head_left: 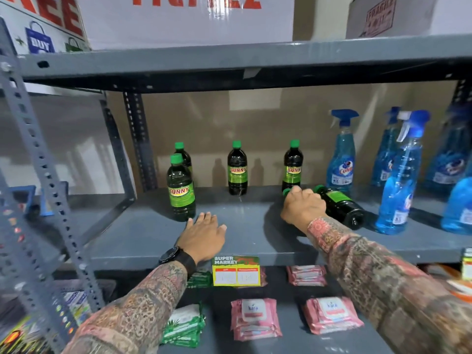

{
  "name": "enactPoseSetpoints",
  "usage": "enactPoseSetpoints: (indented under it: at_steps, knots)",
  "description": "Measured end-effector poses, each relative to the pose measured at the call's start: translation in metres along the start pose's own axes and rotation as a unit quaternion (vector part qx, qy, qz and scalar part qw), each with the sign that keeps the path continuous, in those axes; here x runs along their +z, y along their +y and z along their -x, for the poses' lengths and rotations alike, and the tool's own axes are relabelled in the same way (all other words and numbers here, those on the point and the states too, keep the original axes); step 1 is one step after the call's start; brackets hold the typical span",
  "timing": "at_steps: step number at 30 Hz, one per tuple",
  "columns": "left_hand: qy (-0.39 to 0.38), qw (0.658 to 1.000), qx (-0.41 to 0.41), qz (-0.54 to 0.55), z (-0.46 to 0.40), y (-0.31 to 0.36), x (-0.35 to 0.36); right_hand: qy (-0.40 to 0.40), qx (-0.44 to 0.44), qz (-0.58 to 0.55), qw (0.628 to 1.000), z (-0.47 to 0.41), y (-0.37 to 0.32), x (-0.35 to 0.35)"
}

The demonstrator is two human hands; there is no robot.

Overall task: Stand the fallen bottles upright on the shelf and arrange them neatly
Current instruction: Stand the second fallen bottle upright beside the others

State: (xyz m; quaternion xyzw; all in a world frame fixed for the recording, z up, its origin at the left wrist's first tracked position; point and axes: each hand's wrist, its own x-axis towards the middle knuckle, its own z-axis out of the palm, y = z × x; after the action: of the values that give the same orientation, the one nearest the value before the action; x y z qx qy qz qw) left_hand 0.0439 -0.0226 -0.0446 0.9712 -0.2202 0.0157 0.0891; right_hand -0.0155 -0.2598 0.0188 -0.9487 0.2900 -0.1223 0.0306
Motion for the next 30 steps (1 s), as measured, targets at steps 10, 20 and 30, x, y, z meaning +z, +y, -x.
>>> enactPoseSetpoints:
  at_steps: [10, 20, 30]
  knots:
    - [-0.003, 1.0, -0.005, 0.0, -0.002, -0.002, 0.003, -0.037, -0.118, -0.534, 0.836, 0.003, -0.053, 0.015]
    - [0.0, 1.0, -0.003, 0.006, -0.003, -0.003, 0.002, -0.048, -0.173, -0.674, 0.717, -0.013, -0.069, 0.046]
    - [-0.001, 1.0, -0.004, 0.0, 0.001, 0.001, 0.001, 0.101, -0.148, -0.538, 0.824, -0.015, -0.066, 0.068]
